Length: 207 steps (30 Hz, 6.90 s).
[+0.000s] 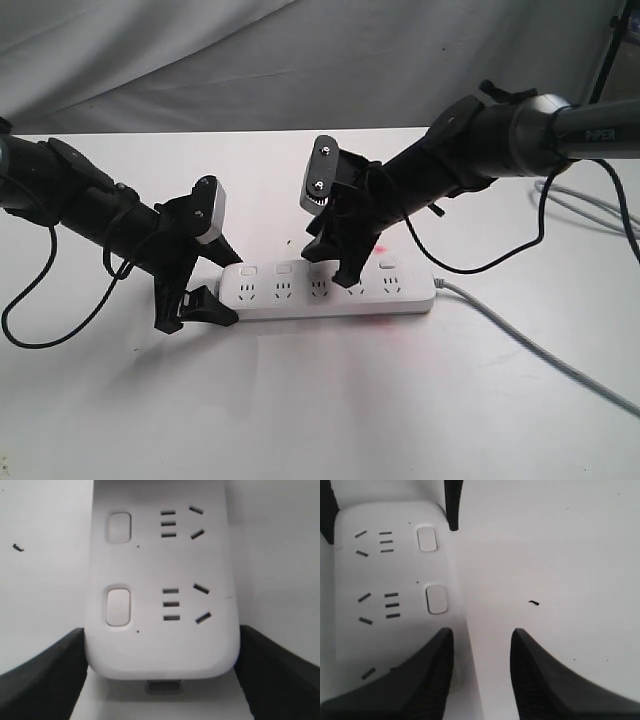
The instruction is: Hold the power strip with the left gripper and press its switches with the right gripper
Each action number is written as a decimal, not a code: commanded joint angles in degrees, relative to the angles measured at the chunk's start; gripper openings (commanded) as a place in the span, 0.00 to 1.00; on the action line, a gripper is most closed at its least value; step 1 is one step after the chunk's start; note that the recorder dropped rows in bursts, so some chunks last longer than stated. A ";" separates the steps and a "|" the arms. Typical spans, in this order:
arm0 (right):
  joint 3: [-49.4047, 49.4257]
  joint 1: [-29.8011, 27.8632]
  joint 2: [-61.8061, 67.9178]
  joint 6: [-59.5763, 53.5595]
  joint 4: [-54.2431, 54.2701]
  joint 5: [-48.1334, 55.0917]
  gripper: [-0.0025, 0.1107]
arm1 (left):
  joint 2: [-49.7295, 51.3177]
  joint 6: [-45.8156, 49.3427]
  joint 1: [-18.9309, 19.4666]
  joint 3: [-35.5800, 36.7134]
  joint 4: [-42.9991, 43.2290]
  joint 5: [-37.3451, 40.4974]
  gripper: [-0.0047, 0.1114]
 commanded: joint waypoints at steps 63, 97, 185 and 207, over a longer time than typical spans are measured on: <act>5.66 -0.82 4.55 -4.67 -2.04 -3.80 0.34 | -0.04 -0.02 -0.29 -0.38 0.29 0.00 0.64; 5.66 -5.63 -2.69 -4.68 2.34 0.29 0.34 | -0.04 -0.02 -0.29 -0.38 0.29 0.00 0.64; 6.35 -11.19 -3.22 -1.28 -3.12 5.29 0.34 | -0.04 -0.02 -0.29 -0.38 0.29 0.00 0.64; 6.35 -11.61 -1.12 0.02 -7.18 4.00 0.34 | -0.04 -0.02 -0.29 -0.38 0.29 0.00 0.64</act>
